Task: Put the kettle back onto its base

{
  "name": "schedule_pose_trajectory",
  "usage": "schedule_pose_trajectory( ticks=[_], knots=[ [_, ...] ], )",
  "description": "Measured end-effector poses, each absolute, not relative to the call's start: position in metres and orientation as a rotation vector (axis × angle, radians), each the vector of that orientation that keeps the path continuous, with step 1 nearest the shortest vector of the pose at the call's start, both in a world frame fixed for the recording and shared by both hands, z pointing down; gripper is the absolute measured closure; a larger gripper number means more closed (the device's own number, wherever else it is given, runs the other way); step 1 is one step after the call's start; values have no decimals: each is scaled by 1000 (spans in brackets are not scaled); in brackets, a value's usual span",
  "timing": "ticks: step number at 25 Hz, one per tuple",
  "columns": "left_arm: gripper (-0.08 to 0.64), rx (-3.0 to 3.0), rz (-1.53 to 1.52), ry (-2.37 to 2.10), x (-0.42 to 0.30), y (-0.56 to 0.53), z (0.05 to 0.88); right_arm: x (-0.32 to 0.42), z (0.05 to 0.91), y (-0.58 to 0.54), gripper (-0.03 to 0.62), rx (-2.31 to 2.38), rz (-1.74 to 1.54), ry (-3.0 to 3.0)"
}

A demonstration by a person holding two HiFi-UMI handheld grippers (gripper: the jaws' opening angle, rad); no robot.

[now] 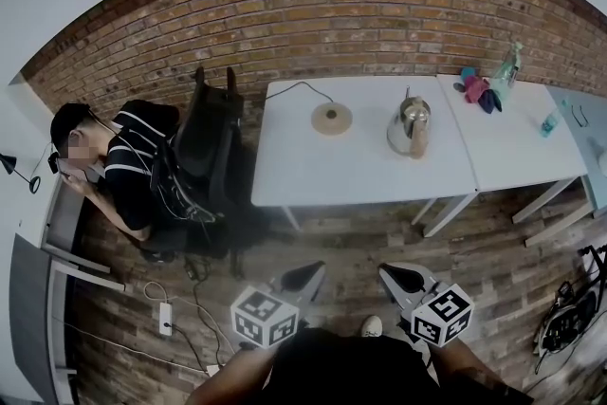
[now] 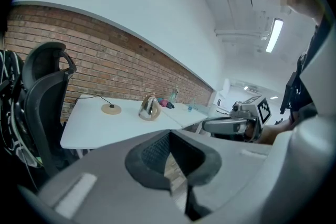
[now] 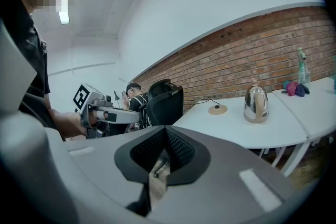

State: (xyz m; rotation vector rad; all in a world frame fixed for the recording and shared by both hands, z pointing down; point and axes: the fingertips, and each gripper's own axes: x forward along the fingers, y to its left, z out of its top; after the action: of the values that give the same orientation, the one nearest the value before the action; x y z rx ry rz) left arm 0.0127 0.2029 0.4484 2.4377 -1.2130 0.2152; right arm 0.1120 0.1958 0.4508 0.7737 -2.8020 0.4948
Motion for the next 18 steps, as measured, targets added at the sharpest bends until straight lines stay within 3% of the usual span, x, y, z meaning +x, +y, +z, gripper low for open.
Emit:
schedule_pose_trajectory(
  ticks=[18],
  knots=[
    [560,2333,235,-1358,79,194,457,188,468,177,565,609,523,-2820]
  ],
)
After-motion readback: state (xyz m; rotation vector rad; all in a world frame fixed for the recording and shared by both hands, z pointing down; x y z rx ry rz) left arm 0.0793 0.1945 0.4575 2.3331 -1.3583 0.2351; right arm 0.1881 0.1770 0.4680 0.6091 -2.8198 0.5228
